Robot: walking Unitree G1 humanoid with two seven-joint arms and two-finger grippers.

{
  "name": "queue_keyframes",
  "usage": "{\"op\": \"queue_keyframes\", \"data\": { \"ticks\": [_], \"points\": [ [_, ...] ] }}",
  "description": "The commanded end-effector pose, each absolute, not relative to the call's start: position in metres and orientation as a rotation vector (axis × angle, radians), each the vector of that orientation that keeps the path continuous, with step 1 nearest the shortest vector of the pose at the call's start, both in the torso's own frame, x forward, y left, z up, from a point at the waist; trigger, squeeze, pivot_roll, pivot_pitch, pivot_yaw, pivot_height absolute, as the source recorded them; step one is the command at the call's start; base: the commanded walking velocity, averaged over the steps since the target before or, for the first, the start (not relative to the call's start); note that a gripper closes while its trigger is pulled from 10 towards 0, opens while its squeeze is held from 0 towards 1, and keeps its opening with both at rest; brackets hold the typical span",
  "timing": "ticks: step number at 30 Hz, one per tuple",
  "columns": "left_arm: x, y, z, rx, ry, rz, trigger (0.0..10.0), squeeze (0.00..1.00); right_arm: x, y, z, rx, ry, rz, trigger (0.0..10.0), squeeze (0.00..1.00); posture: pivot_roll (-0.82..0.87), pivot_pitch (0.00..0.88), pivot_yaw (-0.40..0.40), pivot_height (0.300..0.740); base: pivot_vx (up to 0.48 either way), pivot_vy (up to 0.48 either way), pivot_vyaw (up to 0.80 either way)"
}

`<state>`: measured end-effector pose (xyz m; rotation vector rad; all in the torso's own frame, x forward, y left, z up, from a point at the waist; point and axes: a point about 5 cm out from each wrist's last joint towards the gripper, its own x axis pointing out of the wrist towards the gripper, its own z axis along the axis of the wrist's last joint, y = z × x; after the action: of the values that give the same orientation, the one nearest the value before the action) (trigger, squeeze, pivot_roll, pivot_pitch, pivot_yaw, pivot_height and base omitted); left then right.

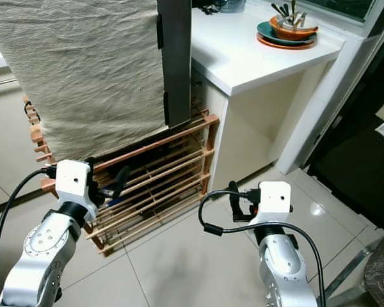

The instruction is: Clothes washing

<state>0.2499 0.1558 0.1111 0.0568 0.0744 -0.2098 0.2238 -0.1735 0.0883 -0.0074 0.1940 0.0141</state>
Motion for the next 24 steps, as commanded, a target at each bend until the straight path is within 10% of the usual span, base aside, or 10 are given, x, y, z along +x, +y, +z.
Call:
{"op": "queue_keyframes", "data": {
  "ticks": [1, 24],
  "points": [
    [0.2517, 0.1542, 0.1161, 0.064, 0.055, -0.223, 10.0, 0.0, 0.2249, -0.1737, 0.0901, -0.001, 0.179, 0.009, 10.0, 0.0, -0.07, 0.0, 0.025, 0.74, 0.274, 0.0, 0.0],
    [0.2514, 0.1547, 0.1153, 0.062, 0.057, -0.222, 10.0, 0.0, 0.2265, -0.1721, 0.0882, -0.013, 0.183, 0.027, 10.0, 0.0, -0.07, 0.0, 0.022, 0.74, 0.269, 0.0, -0.17]
  ]
}}
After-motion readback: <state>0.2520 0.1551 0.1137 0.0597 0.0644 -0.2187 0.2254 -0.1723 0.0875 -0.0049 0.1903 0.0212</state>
